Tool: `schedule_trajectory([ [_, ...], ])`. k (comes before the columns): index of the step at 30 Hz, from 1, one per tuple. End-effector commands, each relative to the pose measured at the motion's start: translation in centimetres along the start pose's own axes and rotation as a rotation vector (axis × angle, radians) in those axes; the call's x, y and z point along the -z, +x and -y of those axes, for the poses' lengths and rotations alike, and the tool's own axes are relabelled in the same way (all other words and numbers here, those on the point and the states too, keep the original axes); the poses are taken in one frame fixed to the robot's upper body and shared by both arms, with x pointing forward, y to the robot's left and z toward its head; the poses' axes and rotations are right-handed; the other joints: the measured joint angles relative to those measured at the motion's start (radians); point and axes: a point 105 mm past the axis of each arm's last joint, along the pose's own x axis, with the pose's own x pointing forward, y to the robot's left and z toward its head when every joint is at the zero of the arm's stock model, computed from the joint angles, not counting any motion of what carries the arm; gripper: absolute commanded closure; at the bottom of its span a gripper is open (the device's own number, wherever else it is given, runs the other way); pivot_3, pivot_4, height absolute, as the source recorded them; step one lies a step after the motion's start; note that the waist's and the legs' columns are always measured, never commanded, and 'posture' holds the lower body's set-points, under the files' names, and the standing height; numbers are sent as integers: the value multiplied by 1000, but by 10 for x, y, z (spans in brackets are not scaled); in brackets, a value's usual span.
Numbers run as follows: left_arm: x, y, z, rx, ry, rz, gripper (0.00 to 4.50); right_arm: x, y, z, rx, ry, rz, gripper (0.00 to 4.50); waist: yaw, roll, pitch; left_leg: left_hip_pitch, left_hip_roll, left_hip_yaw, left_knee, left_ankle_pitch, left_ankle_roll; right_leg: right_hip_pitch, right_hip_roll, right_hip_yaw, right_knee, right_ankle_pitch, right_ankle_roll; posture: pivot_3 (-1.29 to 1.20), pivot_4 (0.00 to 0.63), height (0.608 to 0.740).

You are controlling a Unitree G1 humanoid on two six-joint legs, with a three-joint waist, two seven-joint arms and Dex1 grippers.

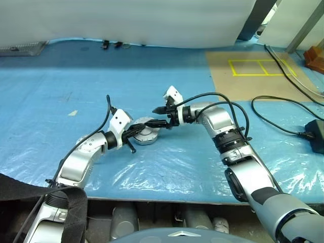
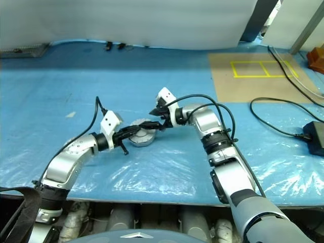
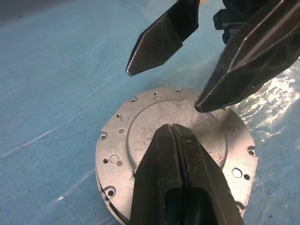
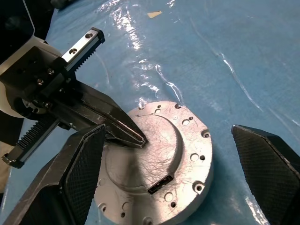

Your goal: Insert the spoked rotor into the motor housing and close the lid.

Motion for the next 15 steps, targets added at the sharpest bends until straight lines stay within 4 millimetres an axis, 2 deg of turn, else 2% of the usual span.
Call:
schedule_trajectory([
  [1,10,-1,6,20,-15,-33,4500,2,1,-8,-34,95,-33,23,1,0,0,0,0,0,0,0,0,0,0,0,0,0,0,0,150,740],
  [4,11,-3,5,18,-13,-36,4500,7,2,-11,-38,129,-55,23,1,0,0,0,0,0,0,0,0,0,0,0,0,0,0,0,150,740],
  [9,9,-6,2,9,-7,-30,4500,14,4,-14,-21,63,-72,23,0,0,0,0,0,0,-2,0,0,0,0,0,-2,0,0,0,150,740],
  [12,4,-10,2,3,-2,-3,4500,3,6,-7,62,-149,-15,23,-3,0,0,0,0,0,-2,0,0,0,0,0,-2,0,0,0,150,740],
  [15,-5,-17,1,-16,-5,55,4500,1,7,-2,113,-298,-18,23,-3,0,0,0,0,0,-2,0,-1,-1,0,0,-2,0,0,0,150,740],
])
